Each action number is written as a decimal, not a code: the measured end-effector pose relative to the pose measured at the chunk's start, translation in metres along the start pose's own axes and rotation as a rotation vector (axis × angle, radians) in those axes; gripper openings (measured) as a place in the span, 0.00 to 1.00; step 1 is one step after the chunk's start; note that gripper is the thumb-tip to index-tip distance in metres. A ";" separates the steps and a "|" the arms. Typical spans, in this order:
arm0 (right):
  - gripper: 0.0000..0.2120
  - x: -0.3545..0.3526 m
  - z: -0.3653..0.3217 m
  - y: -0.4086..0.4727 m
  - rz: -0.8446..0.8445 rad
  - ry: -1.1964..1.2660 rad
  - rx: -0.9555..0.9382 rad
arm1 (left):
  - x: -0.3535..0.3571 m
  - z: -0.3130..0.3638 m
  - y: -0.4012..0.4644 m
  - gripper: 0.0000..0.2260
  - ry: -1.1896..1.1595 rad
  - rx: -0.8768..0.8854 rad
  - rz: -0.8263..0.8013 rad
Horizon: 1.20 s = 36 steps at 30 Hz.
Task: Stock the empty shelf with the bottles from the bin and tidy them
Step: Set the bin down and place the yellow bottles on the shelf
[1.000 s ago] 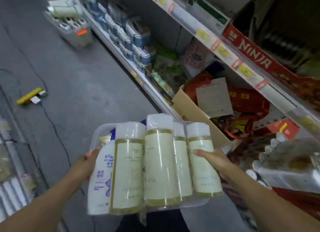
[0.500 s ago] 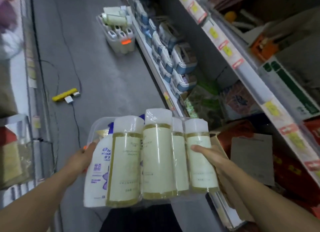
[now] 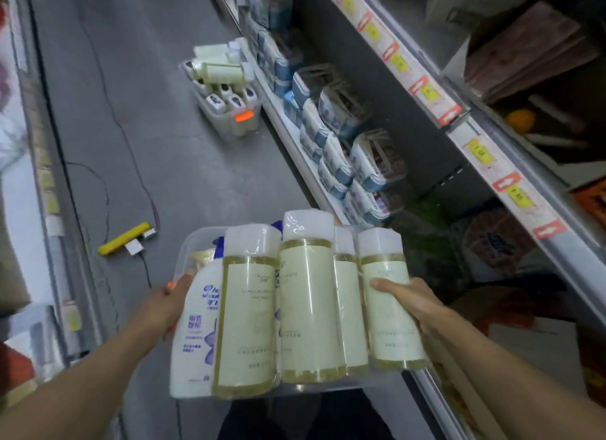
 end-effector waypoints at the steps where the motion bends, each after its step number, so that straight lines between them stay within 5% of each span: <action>1: 0.18 0.009 -0.010 0.004 -0.002 0.004 0.008 | -0.009 0.005 0.017 0.28 0.010 -0.011 -0.010; 5: 0.15 0.041 -0.052 0.025 -0.022 0.047 0.006 | -0.041 0.031 0.069 0.33 0.028 -0.019 -0.055; 19: 0.13 0.110 -0.214 0.161 -0.093 0.067 0.018 | -0.103 0.169 0.209 0.24 -0.021 0.001 -0.011; 36: 0.14 0.156 -0.319 0.248 0.054 0.181 0.079 | -0.150 0.327 0.367 0.23 0.139 0.092 -0.111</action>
Point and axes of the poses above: each hand's wrist, its own y-axis towards the middle knuckle, its own x-axis out of the palm, z = x × y, the point moved 6 cm from there along y, towards the middle knuckle, and after that the axes turned 5 degrees about y, right-handed, at the moved point
